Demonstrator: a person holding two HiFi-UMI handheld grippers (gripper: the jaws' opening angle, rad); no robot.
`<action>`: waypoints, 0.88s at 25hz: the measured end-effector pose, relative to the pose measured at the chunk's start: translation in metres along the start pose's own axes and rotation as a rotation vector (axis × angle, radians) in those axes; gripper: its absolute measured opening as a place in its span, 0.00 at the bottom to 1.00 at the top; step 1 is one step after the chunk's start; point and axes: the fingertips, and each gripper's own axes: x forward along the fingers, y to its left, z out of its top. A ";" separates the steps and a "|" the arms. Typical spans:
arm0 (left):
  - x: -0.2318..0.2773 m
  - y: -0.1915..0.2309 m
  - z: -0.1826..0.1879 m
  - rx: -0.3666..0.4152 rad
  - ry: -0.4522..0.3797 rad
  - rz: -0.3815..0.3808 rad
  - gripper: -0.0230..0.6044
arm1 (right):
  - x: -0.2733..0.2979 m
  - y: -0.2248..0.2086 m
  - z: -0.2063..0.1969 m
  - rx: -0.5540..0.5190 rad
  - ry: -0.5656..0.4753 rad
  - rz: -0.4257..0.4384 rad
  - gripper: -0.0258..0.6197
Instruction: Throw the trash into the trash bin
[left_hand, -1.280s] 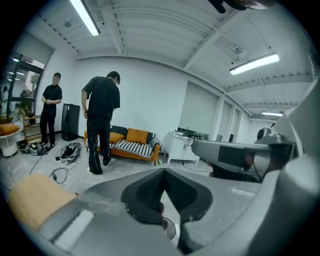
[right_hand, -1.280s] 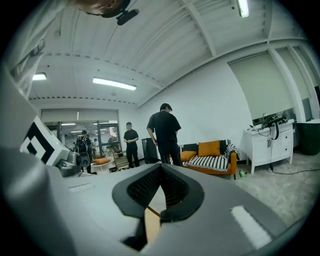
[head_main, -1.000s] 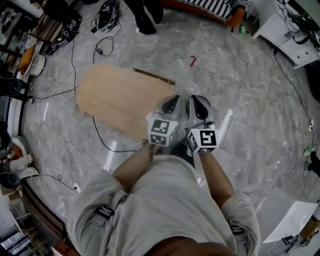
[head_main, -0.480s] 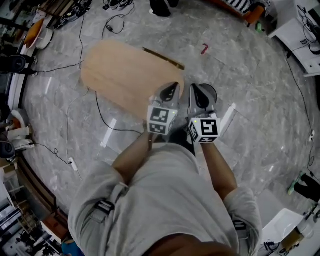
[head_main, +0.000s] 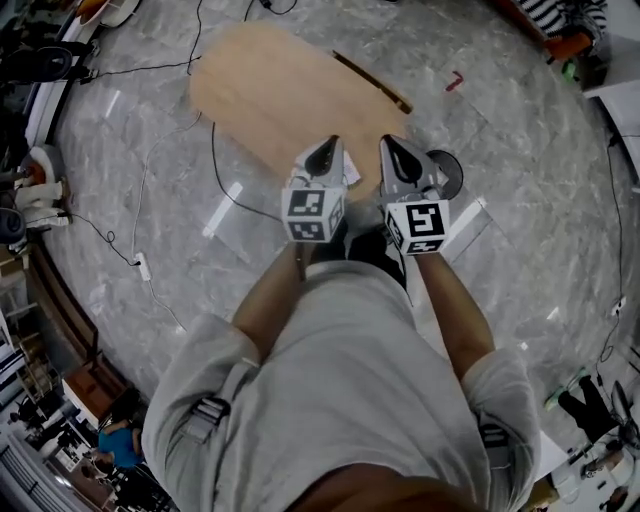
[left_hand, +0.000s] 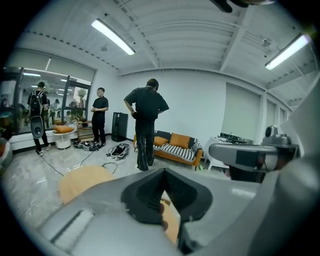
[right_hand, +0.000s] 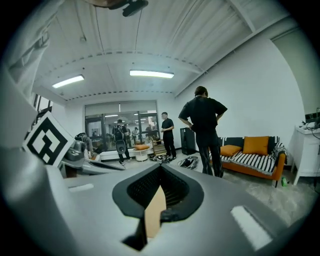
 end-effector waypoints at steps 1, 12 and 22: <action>0.002 0.014 0.000 -0.008 0.000 0.018 0.07 | 0.011 0.005 -0.002 0.001 0.006 0.013 0.05; 0.010 0.088 -0.055 -0.108 0.124 0.060 0.07 | 0.078 0.040 -0.072 0.035 0.198 0.073 0.05; 0.019 0.109 -0.161 -0.155 0.356 -0.036 0.07 | 0.092 0.061 -0.187 0.113 0.426 0.040 0.05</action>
